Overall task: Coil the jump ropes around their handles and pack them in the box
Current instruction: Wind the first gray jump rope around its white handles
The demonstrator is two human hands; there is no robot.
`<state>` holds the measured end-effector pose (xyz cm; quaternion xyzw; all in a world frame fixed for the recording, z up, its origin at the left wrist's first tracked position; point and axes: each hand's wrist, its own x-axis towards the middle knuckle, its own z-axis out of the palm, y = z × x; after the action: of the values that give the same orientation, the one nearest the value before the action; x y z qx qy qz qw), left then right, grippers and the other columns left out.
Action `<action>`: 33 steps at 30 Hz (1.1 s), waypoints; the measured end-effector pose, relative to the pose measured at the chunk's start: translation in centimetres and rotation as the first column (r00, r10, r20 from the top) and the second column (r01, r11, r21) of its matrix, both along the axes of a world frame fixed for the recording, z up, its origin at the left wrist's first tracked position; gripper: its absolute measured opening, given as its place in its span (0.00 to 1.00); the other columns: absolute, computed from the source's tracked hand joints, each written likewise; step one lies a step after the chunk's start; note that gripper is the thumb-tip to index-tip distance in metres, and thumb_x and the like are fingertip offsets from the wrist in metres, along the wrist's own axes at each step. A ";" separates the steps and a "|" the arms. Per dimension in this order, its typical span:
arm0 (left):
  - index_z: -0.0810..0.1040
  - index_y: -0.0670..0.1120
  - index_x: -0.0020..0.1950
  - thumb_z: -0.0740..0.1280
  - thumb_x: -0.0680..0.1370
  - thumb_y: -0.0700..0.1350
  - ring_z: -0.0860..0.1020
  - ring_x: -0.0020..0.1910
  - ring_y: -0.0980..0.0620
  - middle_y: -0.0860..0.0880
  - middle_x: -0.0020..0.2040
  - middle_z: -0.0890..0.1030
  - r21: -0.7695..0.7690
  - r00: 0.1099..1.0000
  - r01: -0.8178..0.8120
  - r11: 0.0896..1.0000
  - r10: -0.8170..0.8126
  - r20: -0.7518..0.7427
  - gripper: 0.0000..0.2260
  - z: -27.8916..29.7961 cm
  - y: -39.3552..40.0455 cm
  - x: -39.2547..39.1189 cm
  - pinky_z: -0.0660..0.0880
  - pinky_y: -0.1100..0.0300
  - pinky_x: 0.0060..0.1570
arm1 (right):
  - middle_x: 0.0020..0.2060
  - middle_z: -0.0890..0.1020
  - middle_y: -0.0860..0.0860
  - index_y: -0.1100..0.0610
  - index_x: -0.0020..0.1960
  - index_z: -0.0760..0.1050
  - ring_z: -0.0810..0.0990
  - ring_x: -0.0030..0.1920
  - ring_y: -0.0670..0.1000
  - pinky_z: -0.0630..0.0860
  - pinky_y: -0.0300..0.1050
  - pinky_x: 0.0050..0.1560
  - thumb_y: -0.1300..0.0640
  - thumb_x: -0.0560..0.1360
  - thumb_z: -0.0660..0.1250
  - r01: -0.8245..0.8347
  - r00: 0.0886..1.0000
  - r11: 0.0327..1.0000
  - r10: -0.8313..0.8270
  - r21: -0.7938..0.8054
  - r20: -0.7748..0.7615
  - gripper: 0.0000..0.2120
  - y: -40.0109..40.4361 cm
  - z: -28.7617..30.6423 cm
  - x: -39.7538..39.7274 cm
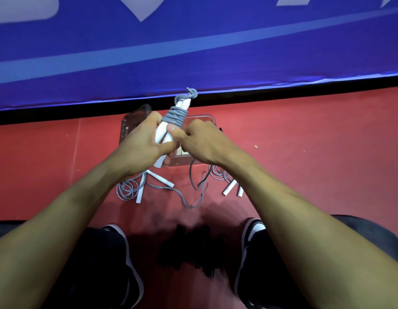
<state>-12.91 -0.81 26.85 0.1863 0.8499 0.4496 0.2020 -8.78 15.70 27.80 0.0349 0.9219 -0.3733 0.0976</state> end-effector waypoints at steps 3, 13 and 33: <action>0.66 0.39 0.57 0.68 0.77 0.41 0.75 0.32 0.48 0.46 0.36 0.79 0.136 0.995 -0.025 0.990 0.011 0.101 0.14 0.3 0.6 0.4 0.73 0.52 0.35 | 0.30 0.77 0.54 0.60 0.35 0.77 0.78 0.39 0.60 0.73 0.50 0.42 0.36 0.82 0.53 -0.016 1.000 1.000 0.016 -0.019 0.005 0.33 0.1 0.3 0.1; 0.78 0.37 0.61 0.61 0.75 0.58 0.74 0.34 0.51 0.42 0.42 0.77 0.316 0.889 -0.307 0.898 0.153 0.432 0.27 0.3 1.0 -0.2 0.70 0.56 0.37 | 0.32 0.77 0.53 0.58 0.40 0.79 0.76 0.37 0.53 0.71 0.46 0.41 0.48 0.85 0.54 -0.019 0.994 0.991 0.033 -0.134 0.103 0.24 0.7 1.0 0.0; 0.74 0.48 0.55 0.71 0.78 0.46 0.80 0.43 0.52 0.53 0.46 0.82 -0.043 0.984 0.012 0.999 -0.020 -0.179 0.10 0.1 0.1 0.0 0.77 0.51 0.48 | 0.42 0.84 0.62 0.65 0.43 0.79 0.81 0.47 0.62 0.78 0.54 0.47 0.54 0.79 0.63 -0.086 0.994 0.995 0.081 0.057 0.077 0.15 0.8 -0.8 -0.4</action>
<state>-12.95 -0.73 26.90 0.2286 0.8722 0.4117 0.1322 -9.13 16.49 27.00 0.0132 0.9291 -0.3393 0.1466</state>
